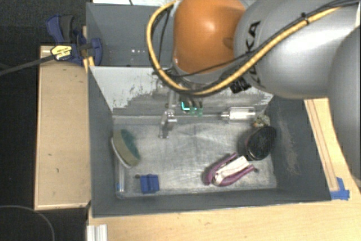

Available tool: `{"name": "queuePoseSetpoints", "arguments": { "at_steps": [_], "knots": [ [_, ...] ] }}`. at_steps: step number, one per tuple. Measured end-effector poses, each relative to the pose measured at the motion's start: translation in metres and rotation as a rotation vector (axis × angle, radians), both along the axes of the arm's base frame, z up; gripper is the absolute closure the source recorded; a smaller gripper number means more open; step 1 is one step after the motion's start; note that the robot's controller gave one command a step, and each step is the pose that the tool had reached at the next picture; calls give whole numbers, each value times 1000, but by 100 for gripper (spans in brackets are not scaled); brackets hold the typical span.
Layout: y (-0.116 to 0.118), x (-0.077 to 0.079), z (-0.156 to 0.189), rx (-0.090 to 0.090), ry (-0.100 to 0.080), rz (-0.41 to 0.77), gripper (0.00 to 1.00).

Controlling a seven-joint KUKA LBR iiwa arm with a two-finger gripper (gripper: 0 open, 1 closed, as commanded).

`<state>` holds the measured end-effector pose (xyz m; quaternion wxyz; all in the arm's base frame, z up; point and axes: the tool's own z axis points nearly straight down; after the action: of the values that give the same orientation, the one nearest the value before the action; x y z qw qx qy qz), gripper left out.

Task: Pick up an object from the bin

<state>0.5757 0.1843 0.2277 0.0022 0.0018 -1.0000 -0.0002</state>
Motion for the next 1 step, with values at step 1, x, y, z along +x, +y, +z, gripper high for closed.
{"name": "queuePoseSetpoints", "arguments": {
  "at_steps": [1],
  "knots": [
    [54,-62,-103,-1,4,-86,0]
  ]
}}
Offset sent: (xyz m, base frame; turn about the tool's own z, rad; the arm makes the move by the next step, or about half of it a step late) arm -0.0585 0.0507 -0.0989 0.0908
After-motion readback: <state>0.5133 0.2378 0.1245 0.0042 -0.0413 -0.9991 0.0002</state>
